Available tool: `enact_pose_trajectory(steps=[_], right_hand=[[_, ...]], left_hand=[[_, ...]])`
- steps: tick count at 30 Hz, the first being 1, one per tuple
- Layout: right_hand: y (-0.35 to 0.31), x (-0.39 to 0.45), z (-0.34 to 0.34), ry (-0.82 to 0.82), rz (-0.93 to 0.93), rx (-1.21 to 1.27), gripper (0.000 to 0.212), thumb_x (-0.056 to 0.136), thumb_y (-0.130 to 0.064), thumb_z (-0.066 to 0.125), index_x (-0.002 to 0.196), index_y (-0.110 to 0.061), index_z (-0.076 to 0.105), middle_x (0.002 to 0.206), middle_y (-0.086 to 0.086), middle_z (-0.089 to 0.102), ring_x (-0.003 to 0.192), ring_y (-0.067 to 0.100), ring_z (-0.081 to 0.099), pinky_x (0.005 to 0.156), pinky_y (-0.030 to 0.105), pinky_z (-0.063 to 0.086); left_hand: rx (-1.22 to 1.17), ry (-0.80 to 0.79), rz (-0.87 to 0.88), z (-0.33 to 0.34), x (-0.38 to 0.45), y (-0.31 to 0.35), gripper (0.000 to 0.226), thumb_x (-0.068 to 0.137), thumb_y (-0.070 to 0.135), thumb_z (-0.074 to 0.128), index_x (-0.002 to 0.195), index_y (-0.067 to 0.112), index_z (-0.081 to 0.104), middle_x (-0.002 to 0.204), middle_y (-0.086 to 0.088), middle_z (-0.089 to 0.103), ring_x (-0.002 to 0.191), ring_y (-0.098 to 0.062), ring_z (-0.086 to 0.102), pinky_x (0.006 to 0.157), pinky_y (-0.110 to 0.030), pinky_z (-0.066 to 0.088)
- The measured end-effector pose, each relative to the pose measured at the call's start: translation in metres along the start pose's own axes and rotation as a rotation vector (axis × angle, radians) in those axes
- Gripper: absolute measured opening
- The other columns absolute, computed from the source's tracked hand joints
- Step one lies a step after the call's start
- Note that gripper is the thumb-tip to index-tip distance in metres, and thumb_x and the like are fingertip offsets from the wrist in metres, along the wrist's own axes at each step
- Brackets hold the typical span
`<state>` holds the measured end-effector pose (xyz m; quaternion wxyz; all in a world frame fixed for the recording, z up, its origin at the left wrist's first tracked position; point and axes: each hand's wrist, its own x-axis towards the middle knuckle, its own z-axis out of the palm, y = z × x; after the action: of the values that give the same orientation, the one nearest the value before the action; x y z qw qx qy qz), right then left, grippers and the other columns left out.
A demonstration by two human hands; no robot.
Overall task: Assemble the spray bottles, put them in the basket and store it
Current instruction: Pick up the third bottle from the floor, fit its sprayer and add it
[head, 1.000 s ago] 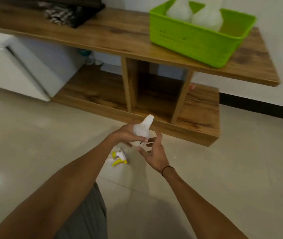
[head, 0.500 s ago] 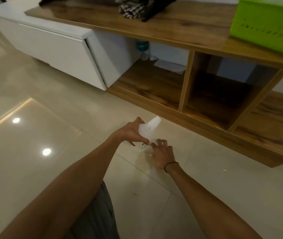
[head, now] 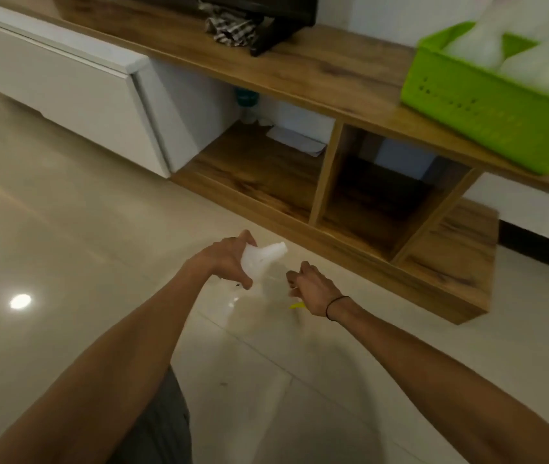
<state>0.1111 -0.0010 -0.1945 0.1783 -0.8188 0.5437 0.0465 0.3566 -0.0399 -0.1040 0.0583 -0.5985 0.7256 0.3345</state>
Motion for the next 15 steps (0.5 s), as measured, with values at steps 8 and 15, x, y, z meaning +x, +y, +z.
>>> enact_pose_trajectory(steps=[8, 15], right_hand=[[0.052, -0.116, -0.096, 0.004, 0.209, 0.114, 0.028, 0.104, -0.033, 0.056, 0.128, -0.020, 0.063, 0.121, 0.004, 0.051, 0.111, 0.028, 0.055, 0.085, 0.038, 0.045], [0.085, -0.185, -0.138, 0.072, 0.350, 0.104, 0.030, 0.103, -0.034, 0.058, 0.132, -0.028, 0.062, 0.130, 0.003, 0.053, 0.117, 0.028, 0.059, 0.096, 0.043, 0.049]], left_hand=[[0.000, 0.012, 0.167, 0.014, 0.000, 0.062, 0.098, 0.058, 0.026, 0.094, 0.139, 0.036, 0.039, 0.125, 0.003, 0.055, 0.098, -0.020, 0.063, 0.080, -0.038, 0.062], [0.111, 0.045, 0.256, 0.038, 0.009, 0.100, 0.098, 0.065, 0.024, 0.095, 0.144, 0.030, 0.038, 0.140, -0.003, 0.053, 0.110, -0.021, 0.055, 0.091, -0.039, 0.057]])
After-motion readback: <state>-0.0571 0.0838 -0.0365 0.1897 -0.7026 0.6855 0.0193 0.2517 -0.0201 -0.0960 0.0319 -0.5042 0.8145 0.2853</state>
